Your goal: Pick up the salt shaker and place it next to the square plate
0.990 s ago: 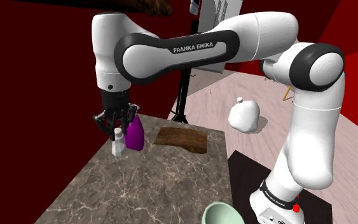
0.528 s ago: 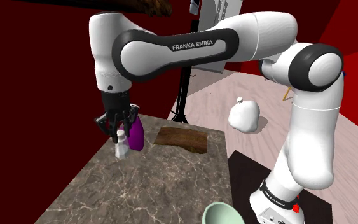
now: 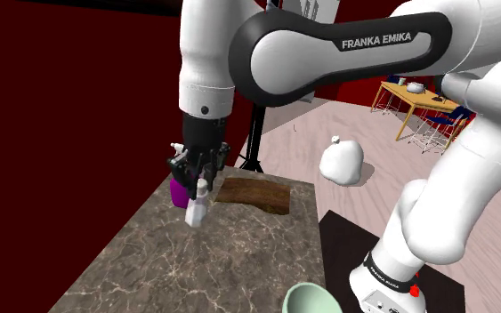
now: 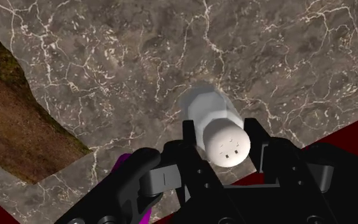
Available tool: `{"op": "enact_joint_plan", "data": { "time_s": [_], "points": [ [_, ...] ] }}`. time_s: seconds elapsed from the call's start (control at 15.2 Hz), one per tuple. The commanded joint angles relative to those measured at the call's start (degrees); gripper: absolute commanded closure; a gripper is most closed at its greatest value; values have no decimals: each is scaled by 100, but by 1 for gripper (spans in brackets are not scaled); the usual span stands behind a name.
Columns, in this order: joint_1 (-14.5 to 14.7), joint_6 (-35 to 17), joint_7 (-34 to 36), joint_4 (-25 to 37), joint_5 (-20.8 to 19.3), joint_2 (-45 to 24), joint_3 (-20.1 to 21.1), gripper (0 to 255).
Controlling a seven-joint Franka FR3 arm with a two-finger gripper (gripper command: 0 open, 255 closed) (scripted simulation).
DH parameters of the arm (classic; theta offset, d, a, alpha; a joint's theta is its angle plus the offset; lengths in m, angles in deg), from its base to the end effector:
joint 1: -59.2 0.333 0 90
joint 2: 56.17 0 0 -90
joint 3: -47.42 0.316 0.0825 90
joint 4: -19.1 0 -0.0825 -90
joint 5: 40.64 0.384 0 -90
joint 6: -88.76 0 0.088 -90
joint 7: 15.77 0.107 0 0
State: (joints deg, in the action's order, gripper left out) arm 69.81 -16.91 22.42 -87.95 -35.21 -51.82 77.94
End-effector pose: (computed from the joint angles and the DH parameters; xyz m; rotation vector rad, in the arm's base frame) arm 0.4021 0.3709 0.5423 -3.0737 -0.0417 0.0028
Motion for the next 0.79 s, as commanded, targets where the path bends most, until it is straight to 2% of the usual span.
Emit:
{"op": "enact_joint_plan", "data": {
  "time_s": [0.0,0.33,0.73],
  "points": [
    [36,-138,-66,-500,264,516,-13,255],
    [293,-81,-119,-1455,811,1634,-75,255],
    [752,194,-13,-2368,1344,2901,-136,255]
  ]
}}
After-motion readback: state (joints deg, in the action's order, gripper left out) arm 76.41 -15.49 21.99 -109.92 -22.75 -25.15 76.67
